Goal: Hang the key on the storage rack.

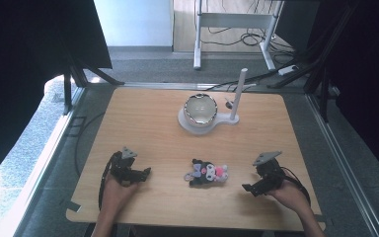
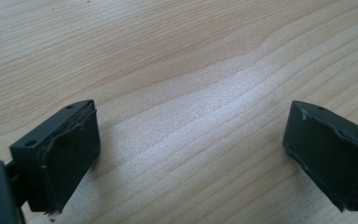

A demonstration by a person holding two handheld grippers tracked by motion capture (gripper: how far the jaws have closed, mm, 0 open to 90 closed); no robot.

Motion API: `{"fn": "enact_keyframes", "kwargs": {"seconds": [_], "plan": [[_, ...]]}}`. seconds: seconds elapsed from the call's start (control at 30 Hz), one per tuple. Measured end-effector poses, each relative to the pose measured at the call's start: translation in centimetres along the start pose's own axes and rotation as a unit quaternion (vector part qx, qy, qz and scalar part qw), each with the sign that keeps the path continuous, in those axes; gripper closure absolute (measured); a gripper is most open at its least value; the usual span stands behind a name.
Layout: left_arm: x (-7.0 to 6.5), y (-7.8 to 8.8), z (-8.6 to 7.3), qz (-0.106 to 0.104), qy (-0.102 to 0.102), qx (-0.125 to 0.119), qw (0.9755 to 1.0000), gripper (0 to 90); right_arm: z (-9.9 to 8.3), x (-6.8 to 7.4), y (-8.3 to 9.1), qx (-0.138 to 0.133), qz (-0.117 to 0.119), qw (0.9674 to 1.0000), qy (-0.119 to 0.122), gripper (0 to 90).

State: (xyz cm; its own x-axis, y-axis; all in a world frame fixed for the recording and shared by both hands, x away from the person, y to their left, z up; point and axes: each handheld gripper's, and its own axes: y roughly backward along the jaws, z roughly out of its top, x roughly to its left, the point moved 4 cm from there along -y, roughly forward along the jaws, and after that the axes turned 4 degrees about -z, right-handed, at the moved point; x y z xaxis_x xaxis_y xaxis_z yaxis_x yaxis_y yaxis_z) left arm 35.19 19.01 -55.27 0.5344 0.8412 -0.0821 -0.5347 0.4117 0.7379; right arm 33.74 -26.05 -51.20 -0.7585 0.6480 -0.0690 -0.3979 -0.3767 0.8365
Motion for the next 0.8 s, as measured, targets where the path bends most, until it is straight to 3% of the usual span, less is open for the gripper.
{"fn": "enact_keyframes", "kwargs": {"seconds": [0.5,0.8], "plan": [[0.0,0.0,0.0,0.000,0.000,0.000,1.0000,3.7,3.2,0.8,-0.5,0.041,0.022,0.9971,0.060,2.9],[0.0,0.0,0.0,0.000,0.000,0.000,1.0000,3.8,4.4,1.3,-1.3,0.053,0.037,0.9950,0.076,4.5]]}}
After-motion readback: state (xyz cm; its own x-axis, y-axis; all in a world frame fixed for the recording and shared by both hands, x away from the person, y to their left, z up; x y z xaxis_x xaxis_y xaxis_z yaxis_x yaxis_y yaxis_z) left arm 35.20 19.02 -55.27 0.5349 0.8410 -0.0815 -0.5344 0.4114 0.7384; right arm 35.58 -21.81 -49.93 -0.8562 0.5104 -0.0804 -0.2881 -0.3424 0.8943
